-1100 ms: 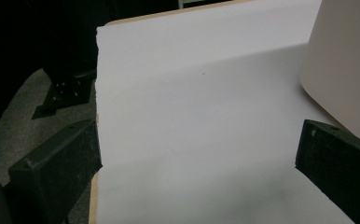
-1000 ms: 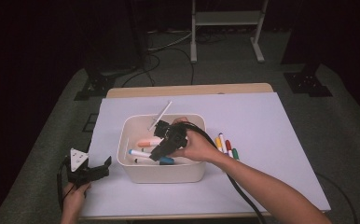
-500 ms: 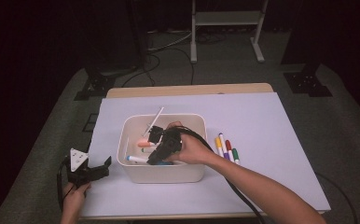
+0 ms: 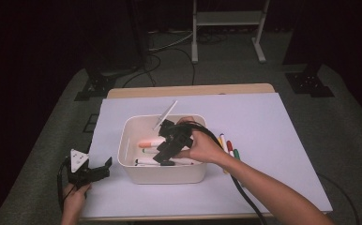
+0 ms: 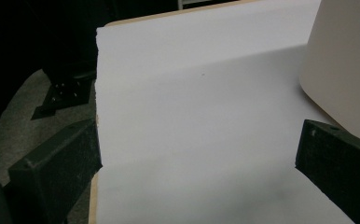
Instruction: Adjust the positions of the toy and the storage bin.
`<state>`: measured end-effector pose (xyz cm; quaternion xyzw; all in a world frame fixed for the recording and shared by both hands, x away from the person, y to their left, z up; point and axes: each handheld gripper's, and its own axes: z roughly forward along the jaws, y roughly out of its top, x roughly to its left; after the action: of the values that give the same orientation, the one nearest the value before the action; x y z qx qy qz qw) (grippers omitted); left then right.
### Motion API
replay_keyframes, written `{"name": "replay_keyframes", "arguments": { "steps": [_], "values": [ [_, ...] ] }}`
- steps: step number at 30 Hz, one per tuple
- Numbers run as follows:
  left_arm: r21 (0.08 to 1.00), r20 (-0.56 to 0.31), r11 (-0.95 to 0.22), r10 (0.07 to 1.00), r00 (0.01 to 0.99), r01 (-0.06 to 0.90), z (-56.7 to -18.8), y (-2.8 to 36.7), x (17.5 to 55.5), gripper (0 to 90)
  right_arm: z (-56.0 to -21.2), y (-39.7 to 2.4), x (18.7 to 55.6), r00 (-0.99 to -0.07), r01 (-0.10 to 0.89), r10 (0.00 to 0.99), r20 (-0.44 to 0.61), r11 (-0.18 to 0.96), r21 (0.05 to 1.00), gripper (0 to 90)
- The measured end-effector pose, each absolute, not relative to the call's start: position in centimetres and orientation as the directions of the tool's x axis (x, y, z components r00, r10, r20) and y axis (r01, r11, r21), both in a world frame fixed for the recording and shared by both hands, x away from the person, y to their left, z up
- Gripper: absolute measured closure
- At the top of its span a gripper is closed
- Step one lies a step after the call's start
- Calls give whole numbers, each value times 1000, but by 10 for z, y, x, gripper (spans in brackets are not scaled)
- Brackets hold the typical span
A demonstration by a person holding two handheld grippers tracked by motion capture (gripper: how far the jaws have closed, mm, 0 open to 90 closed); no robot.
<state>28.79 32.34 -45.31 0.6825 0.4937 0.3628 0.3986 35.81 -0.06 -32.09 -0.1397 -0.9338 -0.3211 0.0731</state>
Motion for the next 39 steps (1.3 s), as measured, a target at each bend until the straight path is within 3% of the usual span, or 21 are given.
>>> {"name": "replay_keyframes", "arguments": {
  "steps": [10,24,39],
  "values": [
    [900,107,-200,963,249,388,-453,323,288,0,-297,-62,360,-924,379,301,235,658,650,447],
    [898,115,-209,961,251,388,-453,323,288,0,-285,-131,352,-887,433,410,214,574,695,416],
    [898,117,-210,961,250,386,-453,322,288,0,-306,-200,345,-817,516,530,228,494,700,402]
  ]
}}
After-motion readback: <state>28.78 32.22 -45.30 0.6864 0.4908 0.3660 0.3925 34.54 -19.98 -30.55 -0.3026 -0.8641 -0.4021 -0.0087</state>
